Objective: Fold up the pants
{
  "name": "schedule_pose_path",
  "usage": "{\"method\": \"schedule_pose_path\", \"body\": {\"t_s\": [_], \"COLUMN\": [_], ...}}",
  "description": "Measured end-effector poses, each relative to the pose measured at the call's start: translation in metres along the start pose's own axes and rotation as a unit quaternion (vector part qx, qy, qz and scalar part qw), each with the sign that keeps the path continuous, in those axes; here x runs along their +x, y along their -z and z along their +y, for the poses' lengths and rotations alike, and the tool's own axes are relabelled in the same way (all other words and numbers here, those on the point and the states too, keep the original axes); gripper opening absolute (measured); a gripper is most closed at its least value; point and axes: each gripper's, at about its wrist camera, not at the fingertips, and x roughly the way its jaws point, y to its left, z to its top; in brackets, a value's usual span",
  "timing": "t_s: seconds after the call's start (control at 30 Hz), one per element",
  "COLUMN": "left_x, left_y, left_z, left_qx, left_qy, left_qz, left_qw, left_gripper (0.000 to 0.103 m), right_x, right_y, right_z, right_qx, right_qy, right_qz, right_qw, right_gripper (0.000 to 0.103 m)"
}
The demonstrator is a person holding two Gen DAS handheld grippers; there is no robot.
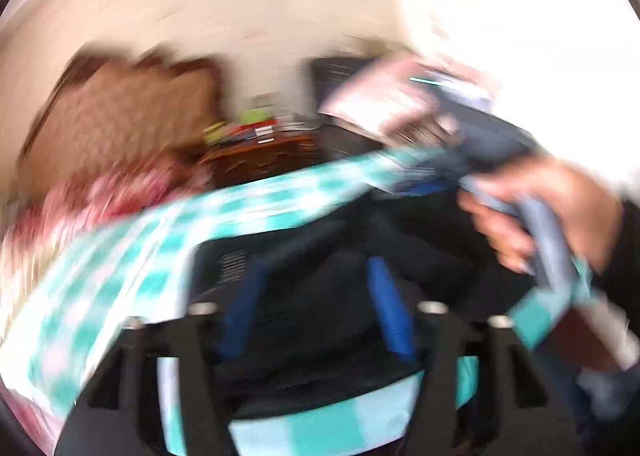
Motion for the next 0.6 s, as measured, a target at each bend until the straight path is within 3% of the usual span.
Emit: {"method": "schedule_pose_path", "body": {"t_s": [0.03, 0.07, 0.13, 0.23, 0.37, 0.53, 0.6], "left_x": [0.000, 0.002, 0.012, 0.036, 0.027, 0.020, 0.043], "left_y": [0.001, 0.004, 0.013, 0.055, 0.065, 0.022, 0.005], "left_z": [0.029, 0.043, 0.061, 0.067, 0.061, 0.070, 0.073], "left_qx": [-0.043, -0.056, -0.057, -0.046, -0.014, -0.030, -0.032], "left_qy": [-0.010, -0.018, -0.026, -0.034, -0.053, -0.033, -0.010], "left_qz": [0.012, 0.019, 0.040, 0.109, 0.087, 0.045, 0.059], "left_qw": [0.9990, 0.9981, 0.9972, 0.9924, 0.9947, 0.9980, 0.9977], "left_gripper": [0.023, 0.012, 0.009, 0.009, 0.010, 0.013, 0.014], "right_x": [-0.021, -0.033, -0.042, -0.031, 0.010, 0.020, 0.021], "right_y": [0.001, 0.004, 0.012, 0.036, 0.073, 0.094, 0.094], "right_z": [0.006, 0.015, 0.040, 0.078, 0.095, 0.100, 0.098], "right_qx": [-0.003, -0.010, -0.037, -0.083, -0.125, -0.151, -0.142], "right_qy": [0.004, 0.004, -0.003, -0.011, 0.043, 0.075, 0.074], "right_qz": [-0.033, -0.052, -0.057, -0.030, 0.019, 0.004, 0.006], "right_qw": [0.999, 0.999, 0.998, 0.996, 0.991, 0.986, 0.987], "right_gripper": [0.058, 0.062, 0.063, 0.063, 0.059, 0.060, 0.062]}}
